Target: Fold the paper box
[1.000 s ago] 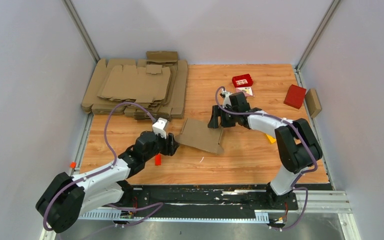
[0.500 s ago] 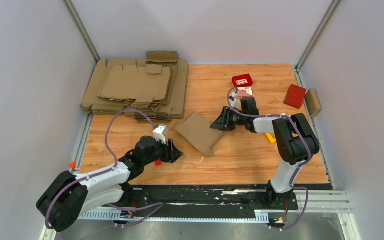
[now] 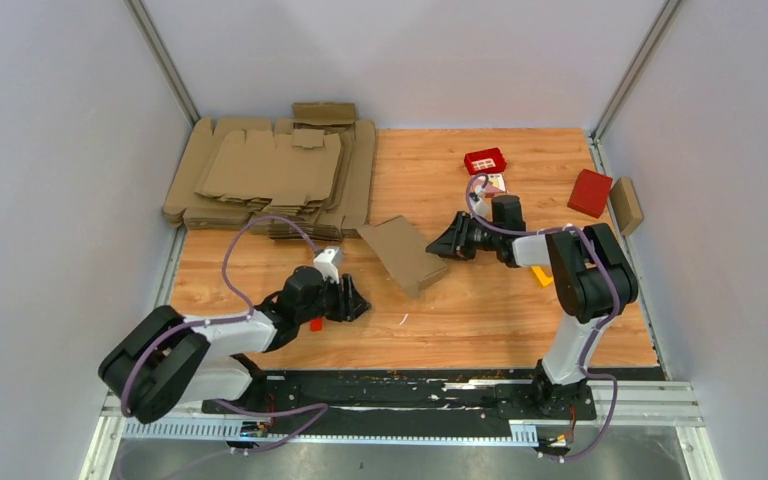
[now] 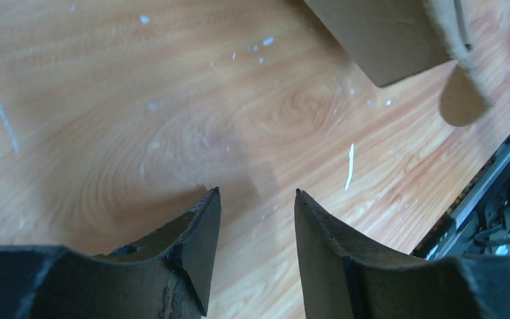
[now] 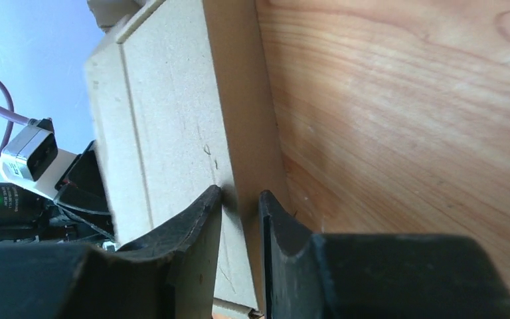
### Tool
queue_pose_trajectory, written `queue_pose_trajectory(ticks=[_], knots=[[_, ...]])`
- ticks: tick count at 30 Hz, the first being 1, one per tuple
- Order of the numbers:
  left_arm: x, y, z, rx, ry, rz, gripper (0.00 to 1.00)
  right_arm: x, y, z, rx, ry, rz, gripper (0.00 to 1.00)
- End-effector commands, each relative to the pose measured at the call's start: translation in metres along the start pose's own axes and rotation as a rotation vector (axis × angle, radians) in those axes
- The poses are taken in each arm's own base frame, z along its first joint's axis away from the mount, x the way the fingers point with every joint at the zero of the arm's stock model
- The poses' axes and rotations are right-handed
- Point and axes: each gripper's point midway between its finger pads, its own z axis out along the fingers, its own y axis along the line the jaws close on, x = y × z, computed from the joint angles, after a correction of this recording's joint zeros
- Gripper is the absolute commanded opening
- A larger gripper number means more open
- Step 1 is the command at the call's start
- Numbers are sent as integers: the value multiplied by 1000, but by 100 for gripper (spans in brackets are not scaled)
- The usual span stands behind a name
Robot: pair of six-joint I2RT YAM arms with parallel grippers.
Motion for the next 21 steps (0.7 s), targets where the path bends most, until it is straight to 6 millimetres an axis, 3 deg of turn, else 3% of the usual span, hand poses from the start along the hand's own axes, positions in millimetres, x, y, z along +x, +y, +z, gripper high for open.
queue_pose_trajectory(ticks=[1,12,21], knots=[[-38,-19,22,39,-91,-69,51,10,-48,-8,187,-17,41,25],[-94,-37,70,32,-168,-40,50,5,-34,-11,194,-32,-40,31],[-119,-47,83,32,-203,12,56,1,-13,-6,291,-48,-236,35]])
